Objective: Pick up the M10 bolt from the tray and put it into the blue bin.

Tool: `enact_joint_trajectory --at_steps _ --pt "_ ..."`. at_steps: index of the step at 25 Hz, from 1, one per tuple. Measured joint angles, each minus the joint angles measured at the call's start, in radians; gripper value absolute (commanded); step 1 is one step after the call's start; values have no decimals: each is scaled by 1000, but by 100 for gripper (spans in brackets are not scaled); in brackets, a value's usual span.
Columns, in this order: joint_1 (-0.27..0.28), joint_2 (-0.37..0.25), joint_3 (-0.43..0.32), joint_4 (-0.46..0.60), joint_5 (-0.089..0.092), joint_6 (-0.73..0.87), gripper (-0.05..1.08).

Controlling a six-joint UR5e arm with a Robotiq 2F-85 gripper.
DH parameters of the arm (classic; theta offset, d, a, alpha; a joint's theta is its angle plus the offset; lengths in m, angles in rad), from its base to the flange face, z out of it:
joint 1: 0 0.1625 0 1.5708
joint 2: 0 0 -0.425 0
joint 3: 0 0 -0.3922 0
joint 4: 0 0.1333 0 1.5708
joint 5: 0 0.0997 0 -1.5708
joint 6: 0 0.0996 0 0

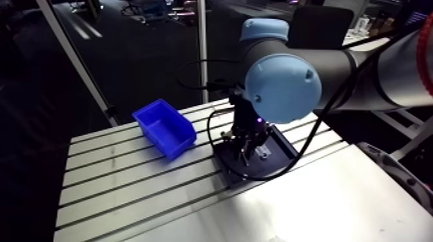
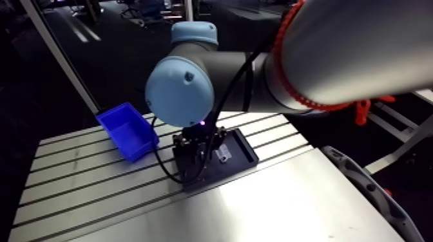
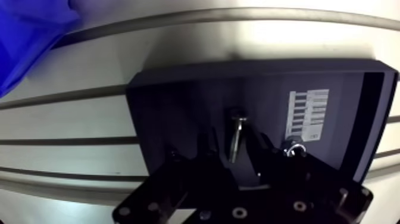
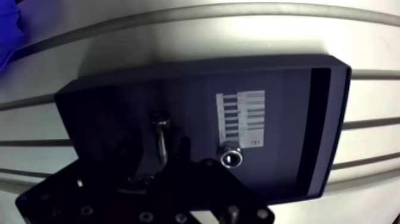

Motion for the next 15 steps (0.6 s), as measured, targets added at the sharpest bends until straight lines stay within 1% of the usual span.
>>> enact_joint_trajectory --at_steps 5,9,11,15 --pt "0 1 -1 0 0 0 69" --pt "0 2 0 0 0 0 69" --pt "0 2 0 0 -1 -1 72" --pt "0 2 1 0 -2 -1 74"
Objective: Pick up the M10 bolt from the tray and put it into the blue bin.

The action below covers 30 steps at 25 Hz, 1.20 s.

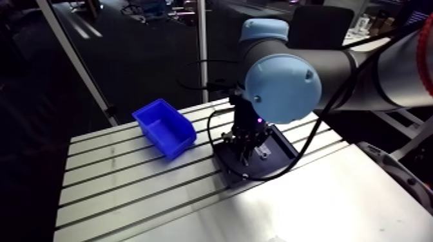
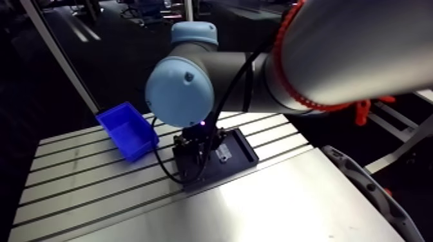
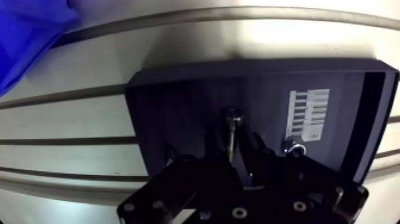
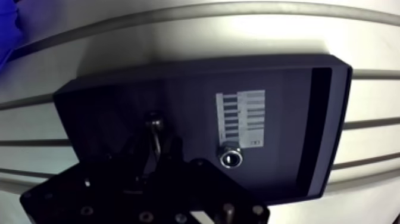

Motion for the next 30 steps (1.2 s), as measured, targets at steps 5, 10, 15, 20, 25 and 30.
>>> enact_joint_trajectory --at_steps 5,10,15,20,25,30 --pt "0 -1 0 0 -1 0 79" --pt "0 -1 0 0 -1 0 82" --pt "0 0 0 1 -1 -1 88" --pt "0 0 -1 1 -1 -3 93" --pt "-1 -3 -4 1 -2 -5 100" --pt "-1 -8 -10 0 -19 -7 105"
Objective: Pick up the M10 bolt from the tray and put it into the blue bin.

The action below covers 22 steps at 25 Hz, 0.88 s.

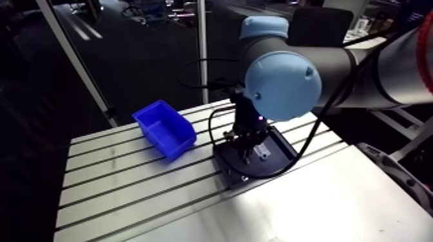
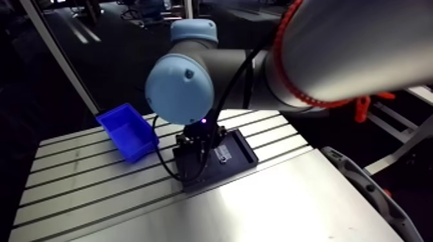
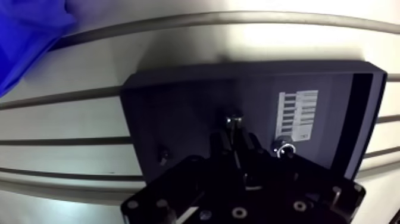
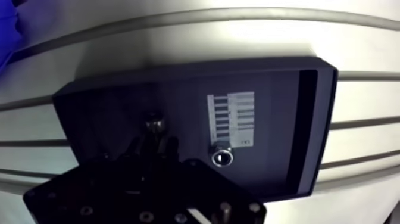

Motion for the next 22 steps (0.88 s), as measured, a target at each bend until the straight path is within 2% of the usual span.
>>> enact_joint_trajectory --at_steps 6,9,17,22 --pt "0 -20 -5 12 -39 2 107" --pt "1 -37 -15 47 -53 2 107" --pt "16 -92 -118 273 -61 -24 106" --pt "33 -134 -200 402 -61 -134 106"
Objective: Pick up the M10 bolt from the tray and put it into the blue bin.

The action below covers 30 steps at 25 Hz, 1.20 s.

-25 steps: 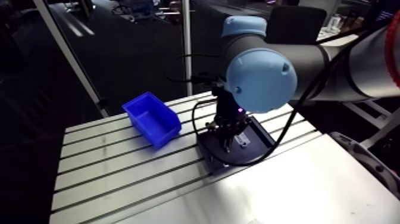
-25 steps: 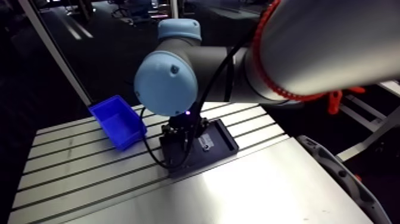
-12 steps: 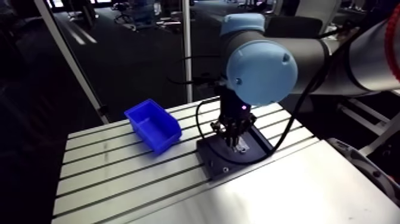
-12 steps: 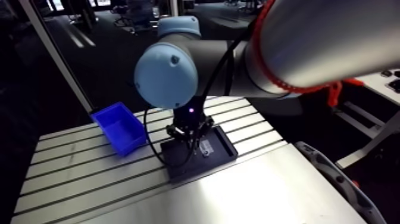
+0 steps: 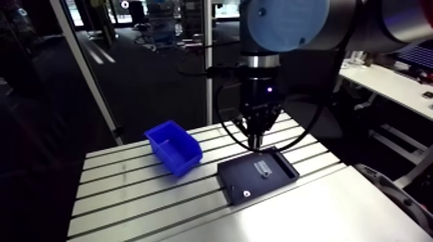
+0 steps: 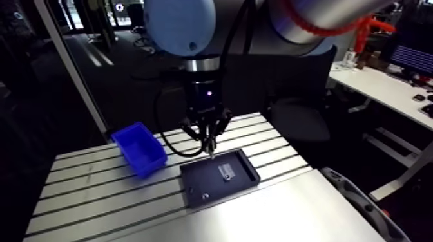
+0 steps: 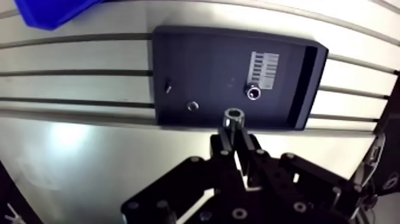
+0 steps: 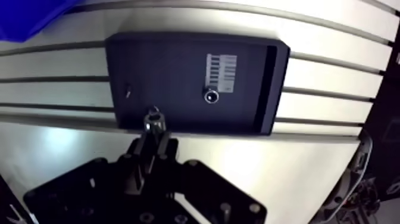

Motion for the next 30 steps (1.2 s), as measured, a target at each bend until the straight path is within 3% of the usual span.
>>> enact_joint_trajectory --at_steps 9,24,26,30 --pt "71 -64 -82 124 -1 -376 104" --pt "158 -70 -192 140 8 -1179 104" --pt "177 -66 -203 139 15 -1230 103" --pt "226 -50 -225 131 49 -1287 102"
